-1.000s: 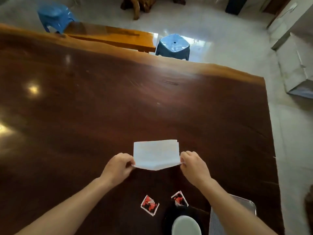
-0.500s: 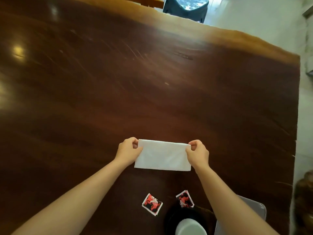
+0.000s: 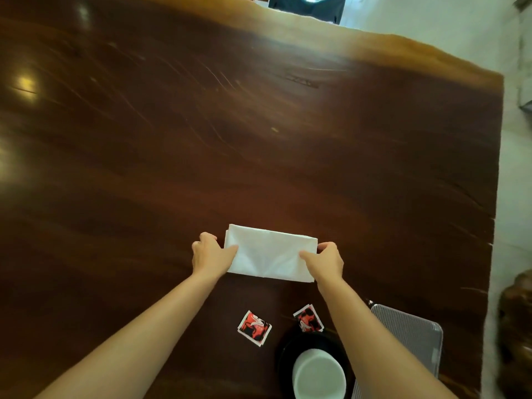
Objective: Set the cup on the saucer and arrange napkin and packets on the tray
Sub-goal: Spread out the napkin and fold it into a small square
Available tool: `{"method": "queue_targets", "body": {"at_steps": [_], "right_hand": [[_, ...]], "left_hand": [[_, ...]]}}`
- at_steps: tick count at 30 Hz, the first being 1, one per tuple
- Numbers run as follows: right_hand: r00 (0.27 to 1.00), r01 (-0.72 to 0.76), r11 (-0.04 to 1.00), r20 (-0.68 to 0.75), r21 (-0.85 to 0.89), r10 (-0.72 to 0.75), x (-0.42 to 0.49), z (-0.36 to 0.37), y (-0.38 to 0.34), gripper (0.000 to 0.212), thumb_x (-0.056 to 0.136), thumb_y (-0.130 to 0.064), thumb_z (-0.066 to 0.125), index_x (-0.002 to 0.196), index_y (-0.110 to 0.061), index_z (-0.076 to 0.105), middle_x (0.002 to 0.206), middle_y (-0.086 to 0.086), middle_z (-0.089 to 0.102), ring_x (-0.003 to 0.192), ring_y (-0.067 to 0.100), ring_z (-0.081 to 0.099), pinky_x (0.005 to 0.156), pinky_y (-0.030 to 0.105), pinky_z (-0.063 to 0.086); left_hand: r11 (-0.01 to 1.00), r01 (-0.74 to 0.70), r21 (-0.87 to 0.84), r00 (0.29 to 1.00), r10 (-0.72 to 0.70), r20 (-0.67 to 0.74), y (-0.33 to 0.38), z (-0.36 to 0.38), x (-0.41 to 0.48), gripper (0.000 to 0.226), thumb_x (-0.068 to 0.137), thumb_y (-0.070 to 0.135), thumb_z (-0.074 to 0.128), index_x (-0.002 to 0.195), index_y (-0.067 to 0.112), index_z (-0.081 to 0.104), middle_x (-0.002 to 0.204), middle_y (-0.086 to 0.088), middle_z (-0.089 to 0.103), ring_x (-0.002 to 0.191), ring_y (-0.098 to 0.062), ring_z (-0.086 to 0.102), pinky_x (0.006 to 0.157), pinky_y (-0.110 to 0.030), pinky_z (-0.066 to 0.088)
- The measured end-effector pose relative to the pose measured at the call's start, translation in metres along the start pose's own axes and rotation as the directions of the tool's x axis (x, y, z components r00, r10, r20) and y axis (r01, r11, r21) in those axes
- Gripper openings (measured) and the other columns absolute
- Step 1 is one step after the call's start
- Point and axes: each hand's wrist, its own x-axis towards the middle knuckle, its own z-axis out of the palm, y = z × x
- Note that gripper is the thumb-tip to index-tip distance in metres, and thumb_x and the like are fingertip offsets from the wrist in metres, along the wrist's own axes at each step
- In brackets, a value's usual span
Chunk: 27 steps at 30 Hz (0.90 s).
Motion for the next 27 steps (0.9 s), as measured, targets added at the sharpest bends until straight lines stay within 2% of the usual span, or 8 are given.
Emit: {"method": "queue_targets", "body": {"at_steps": [2, 5, 8, 14, 19, 22, 25, 27], "right_hand": [[0.993, -0.049, 0.998, 0.107, 0.049, 0.044, -0.006, -0.006, -0.002, 0.029, 0.087, -0.015, 0.072, 0.112, -0.008, 0.060, 0.111, 0.010, 0.065, 0.097, 0.025, 0.062, 0.064, 0.032, 0.047], [0.961, -0.110, 0.966, 0.274, 0.236, 0.042, -0.020, -0.019, -0.001, 0.031, 0.091, -0.005, 0.066, 0.121, -0.006, 0.063, 0.113, 0.010, 0.068, 0.101, 0.028, 0.065, 0.077, 0.039, 0.056], [0.956, -0.020, 0.943, 0.282, 0.333, -0.080, -0.039, -0.036, 0.004, 0.031, 0.090, -0.006, 0.065, 0.120, -0.013, 0.063, 0.112, 0.010, 0.067, 0.100, 0.029, 0.066, 0.086, 0.047, 0.059], [0.930, 0.336, 0.894, 0.045, 0.296, -0.365, -0.101, -0.065, 0.007, 0.029, 0.087, -0.012, 0.068, 0.113, -0.019, 0.060, 0.104, 0.000, 0.064, 0.091, 0.014, 0.062, 0.064, 0.026, 0.054], [0.753, 0.657, 0.737, -0.093, 0.158, -0.651, -0.164, -0.074, 0.027, 0.016, 0.088, -0.018, 0.069, 0.100, -0.024, 0.061, 0.095, -0.005, 0.062, 0.084, 0.013, 0.062, 0.068, 0.025, 0.056], [0.655, 0.755, 0.653, -0.120, 0.063, -0.746, -0.189, -0.077, 0.048, 0.027, 0.087, -0.019, 0.070, 0.114, -0.017, 0.066, 0.105, -0.003, 0.061, 0.090, 0.009, 0.059, 0.071, 0.017, 0.050], [0.526, 0.850, 0.527, -0.123, 0.029, -0.842, -0.212, -0.087, 0.077, 0.031, 0.089, -0.023, 0.069, 0.118, -0.013, 0.069, 0.112, 0.001, 0.065, 0.101, 0.012, 0.060, 0.084, 0.024, 0.053], [0.444, 0.895, 0.445, -0.117, 0.019, -0.888, -0.225, -0.097, 0.098, 0.028, 0.092, -0.025, 0.066, 0.116, -0.012, 0.071, 0.116, 0.002, 0.067, 0.108, 0.014, 0.059, 0.091, 0.029, 0.051]], "left_hand": [[0.985, 0.108, -0.135, 0.989, -0.093, 0.114, 0.002, -0.002, -0.004, 0.049, 0.088, 0.031, 0.073, 0.127, 0.006, 0.056, 0.123, -0.013, 0.061, 0.107, -0.029, 0.062, 0.080, -0.037, 0.052], [0.869, 0.310, -0.385, 0.913, -0.160, 0.374, 0.003, -0.010, -0.019, 0.031, 0.090, 0.014, 0.071, 0.118, 0.006, 0.060, 0.116, -0.011, 0.066, 0.106, -0.026, 0.062, 0.079, -0.039, 0.051], [0.881, 0.190, -0.433, 0.907, 0.012, 0.422, 0.003, -0.025, -0.042, 0.021, 0.091, 0.004, 0.067, 0.111, 0.008, 0.063, 0.116, -0.012, 0.067, 0.103, -0.024, 0.065, 0.073, -0.035, 0.055], [0.899, -0.085, -0.430, 0.794, 0.322, 0.515, 0.004, -0.045, -0.108, 0.041, 0.082, -0.012, 0.058, 0.117, 0.010, 0.059, 0.123, -0.015, 0.065, 0.112, -0.031, 0.065, 0.098, -0.049, 0.055], [0.869, -0.152, -0.471, 0.734, 0.418, 0.535, 0.007, -0.039, -0.177, 0.059, 0.080, -0.019, 0.051, 0.131, 0.009, 0.048, 0.128, -0.017, 0.058, 0.117, -0.032, 0.062, 0.094, -0.048, 0.057], [0.785, -0.112, -0.610, 0.655, 0.520, 0.549, 0.001, -0.029, -0.214, 0.062, 0.080, -0.022, 0.045, 0.133, 0.009, 0.055, 0.125, -0.021, 0.065, 0.111, -0.032, 0.067, 0.087, -0.045, 0.059], [0.691, -0.010, -0.723, 0.649, 0.554, 0.521, -0.006, -0.017, -0.251, 0.048, 0.089, -0.016, 0.040, 0.127, 0.003, 0.061, 0.106, -0.018, 0.072, 0.091, -0.026, 0.072, 0.071, -0.036, 0.060], [0.577, 0.157, -0.802, 0.646, 0.554, 0.525, -0.014, -0.009, -0.266, 0.047, 0.090, -0.006, 0.031, 0.126, 0.001, 0.060, 0.097, -0.017, 0.073, 0.082, -0.026, 0.074, 0.065, -0.036, 0.061]]}}
